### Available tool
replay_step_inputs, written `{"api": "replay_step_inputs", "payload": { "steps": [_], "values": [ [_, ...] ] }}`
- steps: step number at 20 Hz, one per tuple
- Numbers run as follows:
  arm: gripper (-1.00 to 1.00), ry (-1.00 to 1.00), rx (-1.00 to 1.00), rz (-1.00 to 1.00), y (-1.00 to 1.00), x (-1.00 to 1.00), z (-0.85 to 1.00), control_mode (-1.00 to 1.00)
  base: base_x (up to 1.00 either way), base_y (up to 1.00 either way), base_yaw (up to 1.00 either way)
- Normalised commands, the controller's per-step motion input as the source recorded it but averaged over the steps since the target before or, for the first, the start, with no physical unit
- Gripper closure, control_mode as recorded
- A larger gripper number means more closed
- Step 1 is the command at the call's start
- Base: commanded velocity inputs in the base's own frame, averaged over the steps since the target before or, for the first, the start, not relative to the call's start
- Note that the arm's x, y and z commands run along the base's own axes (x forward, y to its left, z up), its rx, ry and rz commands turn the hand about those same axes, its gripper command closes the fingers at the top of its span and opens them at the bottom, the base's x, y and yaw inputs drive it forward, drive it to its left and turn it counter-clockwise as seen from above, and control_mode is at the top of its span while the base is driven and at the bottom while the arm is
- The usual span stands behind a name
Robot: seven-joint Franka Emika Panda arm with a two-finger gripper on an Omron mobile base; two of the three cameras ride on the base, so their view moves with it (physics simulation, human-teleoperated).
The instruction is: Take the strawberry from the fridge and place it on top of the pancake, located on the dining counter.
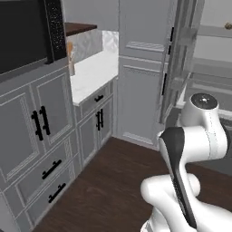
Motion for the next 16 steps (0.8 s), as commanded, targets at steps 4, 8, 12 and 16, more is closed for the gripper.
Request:
{"api": "replay_step_inputs", "payload": {
  "steps": [4, 8, 12, 16],
  "values": [
    [1.00, 0.00, 0.00, 0.00, 0.00, 0.00, 0.00, 1.00, -0.51, 0.20, 0.93],
    [1.00, 0.00, 0.00, 0.00, 0.00, 0.00, 0.00, 1.00, -0.37, 0.61, 0.95],
    [1.00, 0.00, 0.00, 0.00, 0.00, 0.00, 0.00, 1.00, -0.25, 0.73, 0.97],
    [1.00, 0.00, 0.00, 0.00, 0.00, 0.00, 0.00, 1.00, -0.18, 0.94, 0.85]
  ]
}}
